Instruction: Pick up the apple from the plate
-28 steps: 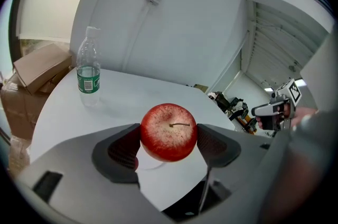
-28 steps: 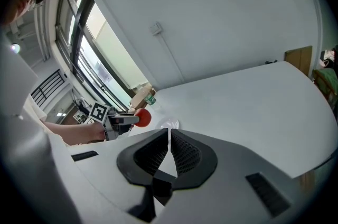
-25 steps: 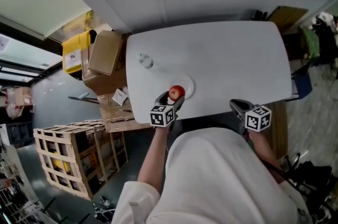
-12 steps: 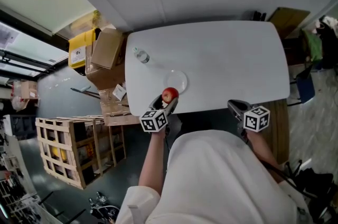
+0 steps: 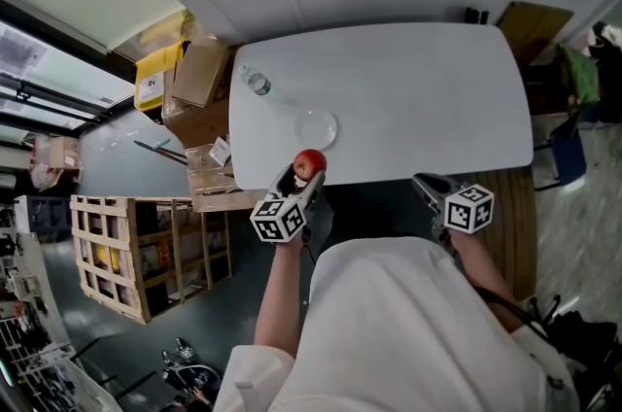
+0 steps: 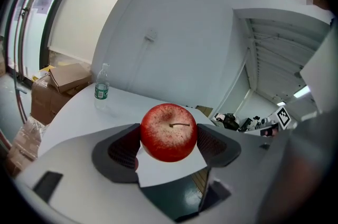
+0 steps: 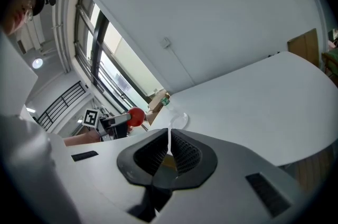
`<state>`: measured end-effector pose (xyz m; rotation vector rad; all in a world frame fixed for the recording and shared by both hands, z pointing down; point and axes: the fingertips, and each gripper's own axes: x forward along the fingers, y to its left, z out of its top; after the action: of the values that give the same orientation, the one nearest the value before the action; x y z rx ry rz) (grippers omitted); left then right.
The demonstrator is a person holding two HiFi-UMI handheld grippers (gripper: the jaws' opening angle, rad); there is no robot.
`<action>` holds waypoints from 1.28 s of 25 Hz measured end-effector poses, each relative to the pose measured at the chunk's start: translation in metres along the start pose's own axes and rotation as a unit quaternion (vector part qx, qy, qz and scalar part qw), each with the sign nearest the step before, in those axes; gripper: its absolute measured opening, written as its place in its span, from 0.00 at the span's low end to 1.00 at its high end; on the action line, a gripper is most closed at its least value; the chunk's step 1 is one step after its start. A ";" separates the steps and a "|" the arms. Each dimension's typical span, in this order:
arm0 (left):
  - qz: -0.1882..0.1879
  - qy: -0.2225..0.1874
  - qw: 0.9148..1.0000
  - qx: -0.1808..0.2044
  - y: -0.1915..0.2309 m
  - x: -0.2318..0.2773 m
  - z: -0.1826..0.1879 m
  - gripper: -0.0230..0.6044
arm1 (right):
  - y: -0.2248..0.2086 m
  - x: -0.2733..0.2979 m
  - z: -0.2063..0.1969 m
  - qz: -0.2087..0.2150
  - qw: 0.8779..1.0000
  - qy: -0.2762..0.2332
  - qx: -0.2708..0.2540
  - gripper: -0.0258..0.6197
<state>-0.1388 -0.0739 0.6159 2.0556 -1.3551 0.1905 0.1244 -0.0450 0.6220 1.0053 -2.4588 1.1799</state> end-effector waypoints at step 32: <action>-0.034 -0.017 0.999 0.013 -0.002 -0.102 -0.006 0.57 | 0.077 0.023 -0.010 0.036 0.998 -0.042 -0.034 0.10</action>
<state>-0.1820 0.0087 0.5728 2.1331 -1.3075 0.1449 0.0545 -0.0148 0.5932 0.9739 -2.6013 1.0877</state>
